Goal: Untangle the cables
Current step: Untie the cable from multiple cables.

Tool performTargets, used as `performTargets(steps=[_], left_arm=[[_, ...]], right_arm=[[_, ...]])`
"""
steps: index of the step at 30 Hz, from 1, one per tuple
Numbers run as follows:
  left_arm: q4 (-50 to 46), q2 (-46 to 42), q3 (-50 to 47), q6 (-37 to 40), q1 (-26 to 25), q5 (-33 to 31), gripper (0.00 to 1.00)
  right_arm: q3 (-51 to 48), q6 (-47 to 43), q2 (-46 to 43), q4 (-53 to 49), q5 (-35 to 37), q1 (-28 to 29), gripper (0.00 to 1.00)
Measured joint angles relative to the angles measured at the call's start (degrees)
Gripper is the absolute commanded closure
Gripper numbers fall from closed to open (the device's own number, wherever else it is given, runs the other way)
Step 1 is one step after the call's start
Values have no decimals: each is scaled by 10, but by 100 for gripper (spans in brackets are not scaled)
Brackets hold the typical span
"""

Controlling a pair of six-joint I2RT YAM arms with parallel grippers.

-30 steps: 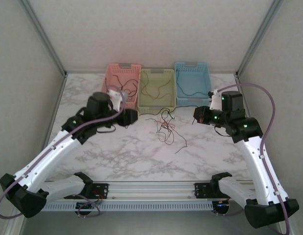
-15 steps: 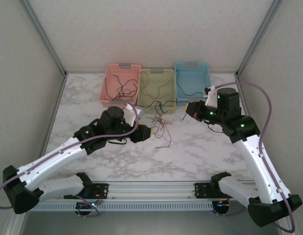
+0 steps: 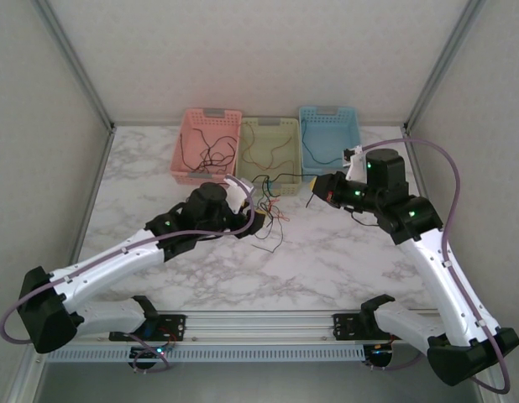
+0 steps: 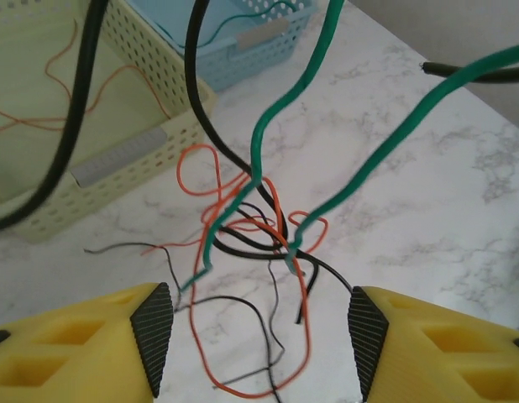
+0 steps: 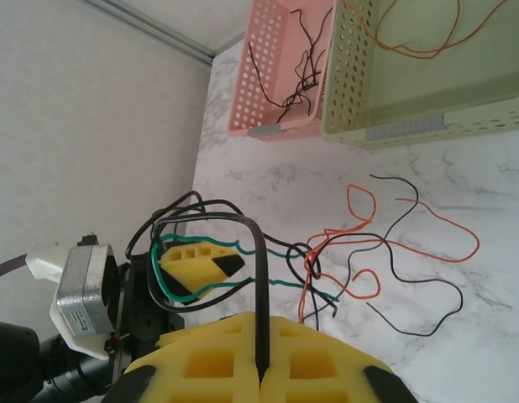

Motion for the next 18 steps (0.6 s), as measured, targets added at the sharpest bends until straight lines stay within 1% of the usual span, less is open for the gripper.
performTargets(steps=[4,6,8,11,12,16,17,18], left_arm=[[33,31,0,31,0,-1,42],[47,40,-1,38,0,5,39],[62,42,-5,42,0,11,34],[88,42,-14,42,0,10,33],[99,43,-18,41,0,11,35],[127,64,-21,36,0,10,51],[132,70,-21,35,0,9,57],[135,73,-21,33,0,8,66]], right_arm=[[5,0,0,0,0,0,100],[5,0,1,0,0,0,100],[5,0,2,0,0,0,100],[5,-1,4,0,0,0,100],[5,-1,5,-1,0,0,100],[5,-3,5,-7,0,0,100],[5,-3,5,-9,1,0,100],[5,-3,5,-11,3,0,100]])
